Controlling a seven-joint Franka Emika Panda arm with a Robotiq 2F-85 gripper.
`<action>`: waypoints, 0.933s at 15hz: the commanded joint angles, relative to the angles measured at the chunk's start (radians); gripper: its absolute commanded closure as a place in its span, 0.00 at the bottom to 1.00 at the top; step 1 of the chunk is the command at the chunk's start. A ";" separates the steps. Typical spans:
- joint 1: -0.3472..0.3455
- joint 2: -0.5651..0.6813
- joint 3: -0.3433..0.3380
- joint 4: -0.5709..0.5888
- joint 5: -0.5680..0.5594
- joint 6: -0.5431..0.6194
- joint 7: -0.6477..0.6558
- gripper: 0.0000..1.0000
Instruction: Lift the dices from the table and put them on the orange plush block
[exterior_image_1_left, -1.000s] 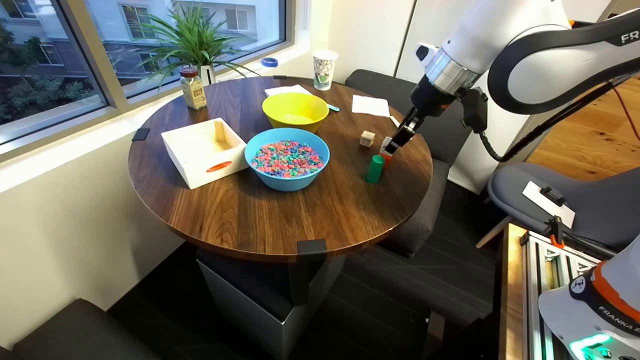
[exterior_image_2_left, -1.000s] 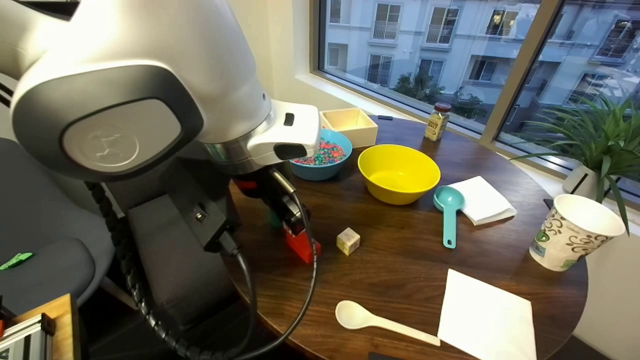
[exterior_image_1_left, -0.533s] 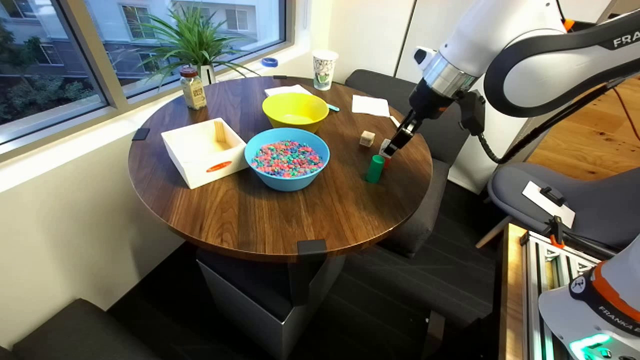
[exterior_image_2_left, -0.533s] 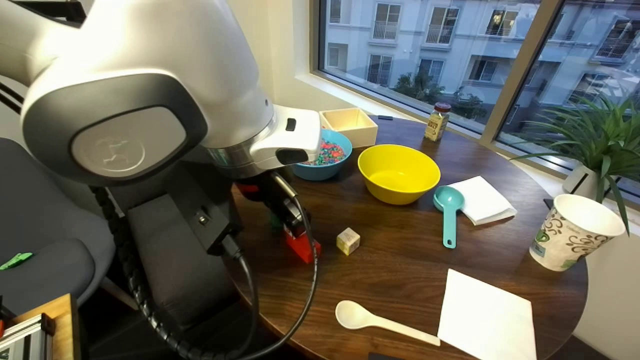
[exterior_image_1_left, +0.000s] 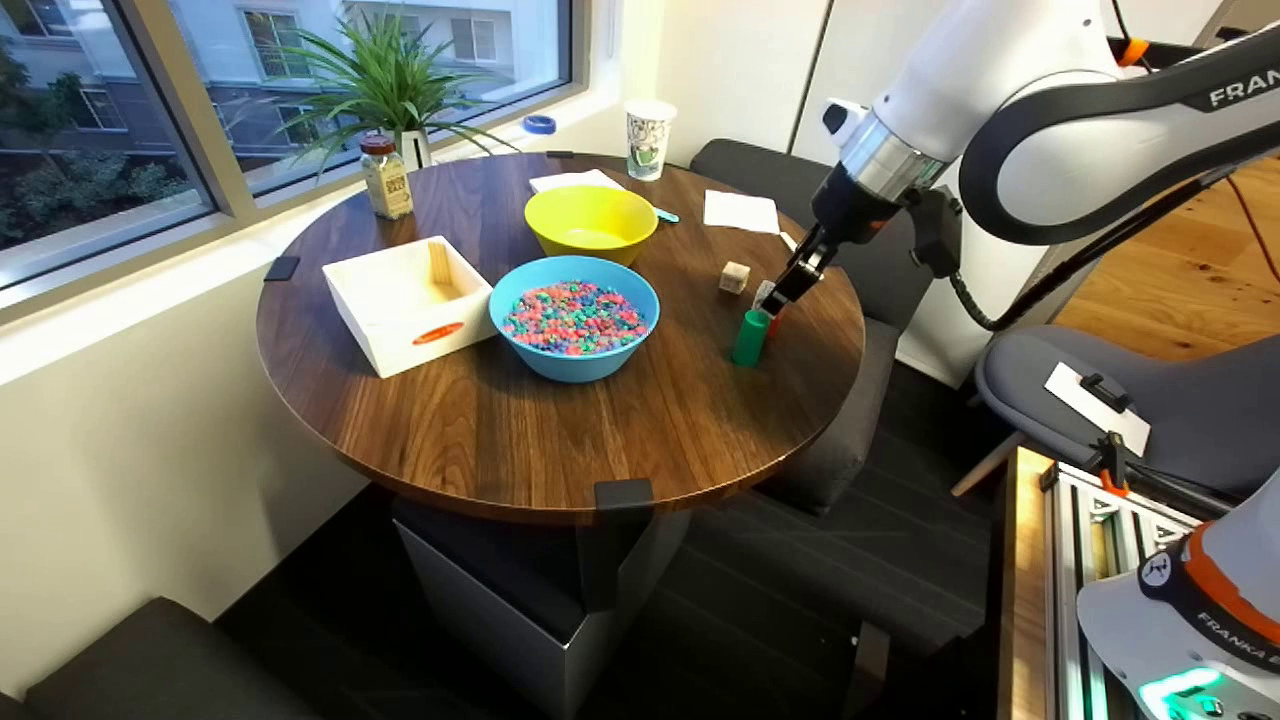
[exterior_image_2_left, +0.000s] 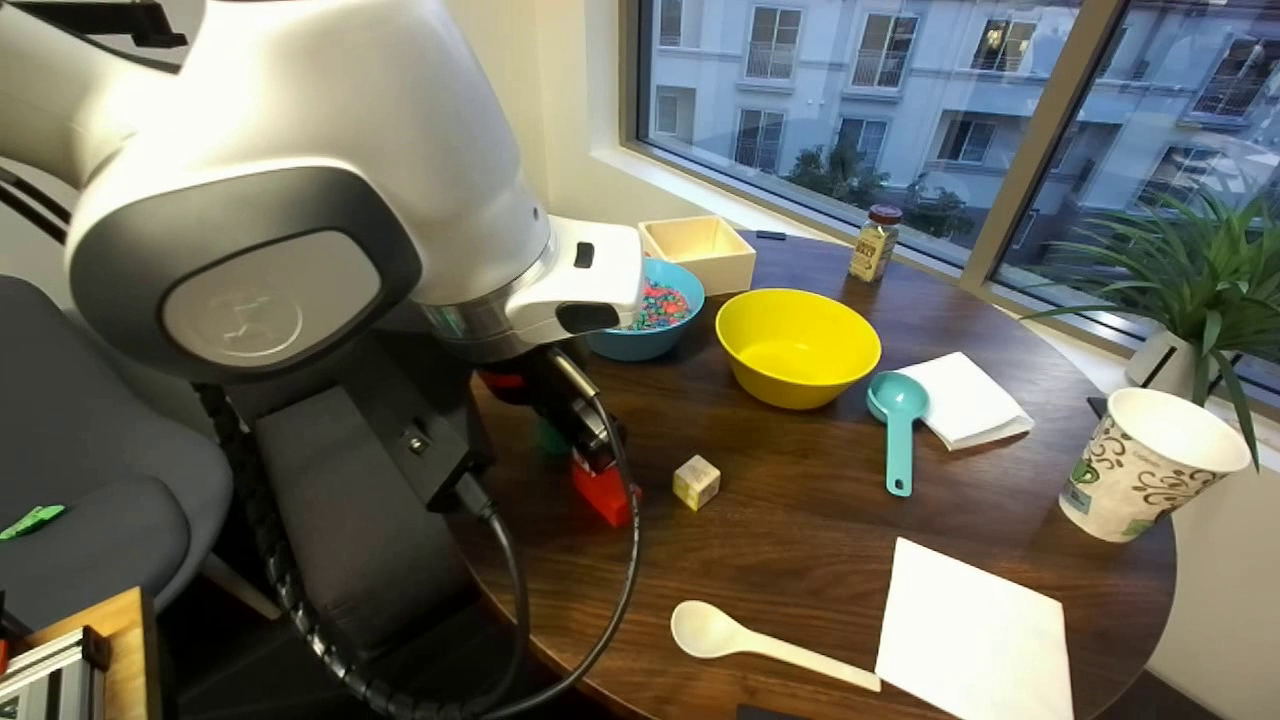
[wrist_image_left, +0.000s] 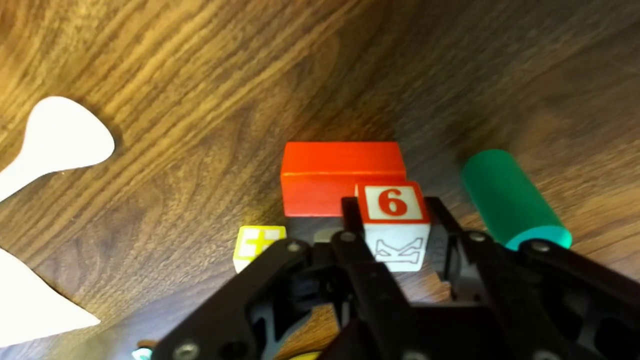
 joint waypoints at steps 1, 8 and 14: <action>0.023 -0.003 -0.021 -0.016 0.035 0.010 -0.045 0.91; 0.026 -0.005 -0.036 -0.010 0.040 -0.005 -0.095 0.91; 0.034 -0.014 -0.044 0.000 0.054 -0.013 -0.117 0.91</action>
